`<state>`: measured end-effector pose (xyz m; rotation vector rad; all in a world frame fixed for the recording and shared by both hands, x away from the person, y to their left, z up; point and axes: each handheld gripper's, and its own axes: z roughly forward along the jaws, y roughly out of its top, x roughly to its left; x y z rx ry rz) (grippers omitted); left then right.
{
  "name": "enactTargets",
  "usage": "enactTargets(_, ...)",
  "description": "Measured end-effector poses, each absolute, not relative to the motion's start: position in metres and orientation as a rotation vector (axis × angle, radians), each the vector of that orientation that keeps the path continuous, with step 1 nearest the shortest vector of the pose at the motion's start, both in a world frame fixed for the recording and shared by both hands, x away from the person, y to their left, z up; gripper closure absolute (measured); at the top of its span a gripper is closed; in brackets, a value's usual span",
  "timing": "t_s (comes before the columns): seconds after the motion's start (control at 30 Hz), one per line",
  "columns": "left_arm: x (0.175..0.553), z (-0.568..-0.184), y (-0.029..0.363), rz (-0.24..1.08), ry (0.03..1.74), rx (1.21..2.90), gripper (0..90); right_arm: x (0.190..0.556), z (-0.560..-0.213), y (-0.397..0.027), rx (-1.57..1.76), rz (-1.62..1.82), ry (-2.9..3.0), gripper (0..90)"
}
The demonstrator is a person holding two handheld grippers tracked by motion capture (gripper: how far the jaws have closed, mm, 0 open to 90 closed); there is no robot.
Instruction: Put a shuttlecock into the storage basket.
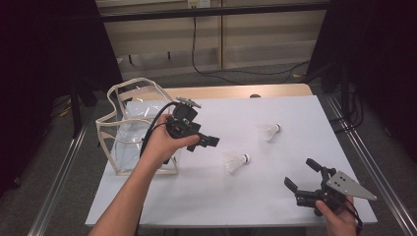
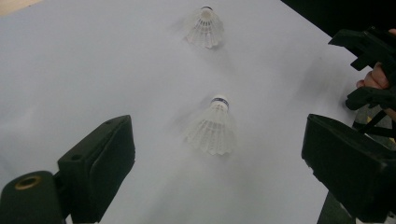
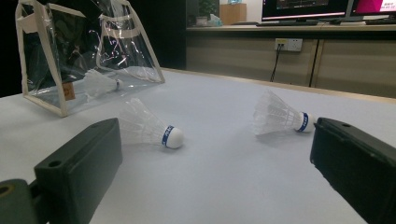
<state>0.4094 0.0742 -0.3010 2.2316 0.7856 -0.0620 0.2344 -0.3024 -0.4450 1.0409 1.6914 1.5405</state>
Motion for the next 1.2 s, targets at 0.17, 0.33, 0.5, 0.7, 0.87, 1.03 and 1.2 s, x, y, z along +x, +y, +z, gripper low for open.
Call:
enactTargets(0.17, 0.407, -0.308, 0.072, -0.067, 0.782, 2.232, 9.8, 0.234, -0.445, -0.303, 1.041, 1.541, 1.690, 2.1)
enactTargets(0.33, 0.406, -0.314, 0.070, -0.076, 0.782, 2.227, 9.8, 0.234, -0.445, -0.303, 1.040, 1.541, 1.690, 2.1)
enactTargets(0.5, 0.404, -0.321, 0.069, -0.082, 0.780, 2.219, 9.8, 0.234, -0.445, -0.303, 1.039, 1.541, 1.690, 2.1)
enactTargets(0.7, 0.402, -0.326, 0.069, -0.085, 0.778, 2.214, 9.8, 0.234, -0.445, -0.303, 1.041, 1.542, 1.690, 2.1)
enactTargets(0.87, 0.401, -0.330, 0.068, -0.090, 0.766, 2.212, 9.8, 0.234, -0.445, -0.303, 1.039, 1.542, 1.692, 2.1)
enactTargets(1.03, 0.399, -0.337, 0.066, -0.099, 0.765, 2.210, 9.8, 0.234, -0.445, -0.302, 1.040, 1.541, 1.693, 2.1)
enactTargets(1.2, 0.397, -0.344, 0.065, -0.101, 0.764, 2.213, 9.8, 0.234, -0.445, -0.303, 1.039, 1.541, 1.692, 2.2)
